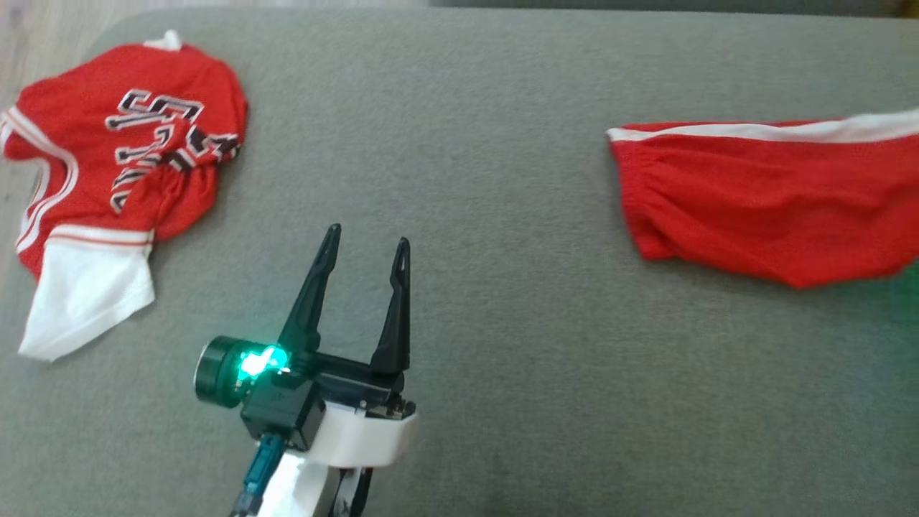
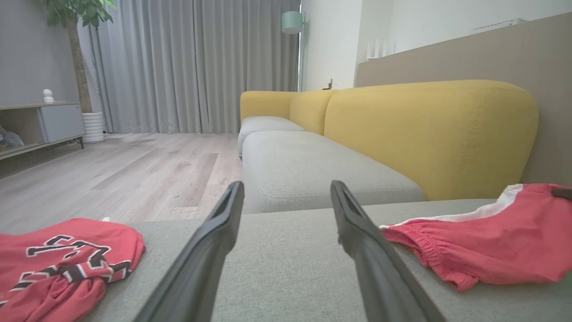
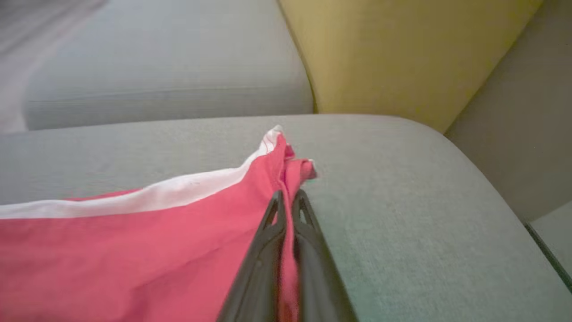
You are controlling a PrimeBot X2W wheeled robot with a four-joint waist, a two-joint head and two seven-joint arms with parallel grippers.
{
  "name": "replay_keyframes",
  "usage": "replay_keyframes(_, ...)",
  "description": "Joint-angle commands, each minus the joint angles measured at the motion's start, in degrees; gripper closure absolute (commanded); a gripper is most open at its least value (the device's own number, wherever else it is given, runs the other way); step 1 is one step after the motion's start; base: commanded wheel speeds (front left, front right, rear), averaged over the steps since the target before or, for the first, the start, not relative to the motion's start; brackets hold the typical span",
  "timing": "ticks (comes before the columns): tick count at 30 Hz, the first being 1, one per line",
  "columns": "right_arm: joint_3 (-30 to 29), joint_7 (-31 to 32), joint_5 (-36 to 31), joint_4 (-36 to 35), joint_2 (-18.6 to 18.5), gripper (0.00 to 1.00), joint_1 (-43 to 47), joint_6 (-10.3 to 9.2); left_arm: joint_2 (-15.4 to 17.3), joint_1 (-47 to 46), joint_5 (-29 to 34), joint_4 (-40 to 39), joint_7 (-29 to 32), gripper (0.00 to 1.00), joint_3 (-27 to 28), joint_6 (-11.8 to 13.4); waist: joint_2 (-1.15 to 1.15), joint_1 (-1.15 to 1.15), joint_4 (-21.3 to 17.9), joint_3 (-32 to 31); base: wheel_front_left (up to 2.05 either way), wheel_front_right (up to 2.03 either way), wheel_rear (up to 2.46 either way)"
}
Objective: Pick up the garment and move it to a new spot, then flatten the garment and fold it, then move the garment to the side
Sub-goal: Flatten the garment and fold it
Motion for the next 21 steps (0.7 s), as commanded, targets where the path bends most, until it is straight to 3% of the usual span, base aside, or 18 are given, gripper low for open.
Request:
replay_keyframes(1,1.48,-0.84,-0.10,-2.99,-0.61,1.00,-1.18,0.39,-0.11,0.26,0.32,-1.53,-0.28,0.00,2.30,-0.41,0.00,0.00,-1.44,-1.36,0.00,0.00,0.00)
replay_keyframes(7,6.13,0.42,1.48,-13.99,4.63,1.00,-2.06,0.39,-0.53,1.64,-0.11,0.63,-0.28,0.00,3.06,-1.11,0.00,0.00,-3.44,-4.12,0.00,0.00,0.00)
replay_keyframes(9,7.36,1.04,1.40,-17.50,7.13,0.88,-1.53,0.39,-0.68,1.86,-0.13,1.16,-0.28,0.00,3.20,-1.15,0.00,0.00,-3.64,-4.80,0.00,0.00,0.00)
replay_keyframes(11,8.76,1.94,1.52,-20.81,10.04,0.89,-0.21,0.39,-0.86,1.96,-0.09,1.64,-0.28,0.00,3.15,-1.18,0.00,0.00,-3.41,-5.31,0.00,0.00,0.00)
replay_keyframes(13,10.04,2.77,1.97,-23.78,12.93,0.96,1.73,0.39,-1.08,2.08,-0.22,2.00,-0.28,0.00,3.00,-1.22,0.00,0.00,-2.81,-5.70,0.00,0.00,0.00)
replay_keyframes(15,11.00,2.97,1.86,-26.00,15.95,0.91,3.70,0.39,-1.23,2.35,-0.37,2.41,-0.28,0.00,2.93,-1.25,0.00,0.00,-2.33,-5.91,0.00,0.00,0.00)
replay_keyframes(16,11.54,3.15,2.28,-27.07,17.83,0.78,4.87,0.39,-1.29,2.44,-0.42,2.60,-0.28,0.00,2.95,-1.27,0.00,0.00,-2.16,-5.95,0.00,0.00,0.00)
replay_keyframes(17,11.67,3.22,2.78,-27.78,19.49,0.44,6.02,0.39,-1.34,2.51,-0.41,2.79,-0.28,0.00,2.97,-1.28,0.00,0.00,-1.94,-5.99,0.00,0.00,0.00)
replay_keyframes(18,11.67,3.22,2.78,-27.78,19.49,0.44,6.02,0.39,-1.34,2.51,-0.41,2.79,-0.28,0.00,2.97,-1.28,0.00,0.00,-1.94,-5.99,0.00,0.00,0.00)
replay_keyframes(19,11.74,2.81,2.65,-28.29,20.72,0.00,6.94,0.39,-1.38,2.57,-0.38,2.98,-0.28,0.00,2.97,-1.32,0.00,0.00,-1.73,-6.05,0.00,0.00,0.00)
replay_keyframes(21,10.83,0.98,1.45,-28.38,22.14,0.00,8.60,0.39,-1.47,2.70,-0.39,3.37,-0.28,0.00,3.00,-1.30,0.00,0.00,-1.21,-6.51,0.00,0.00,0.00)
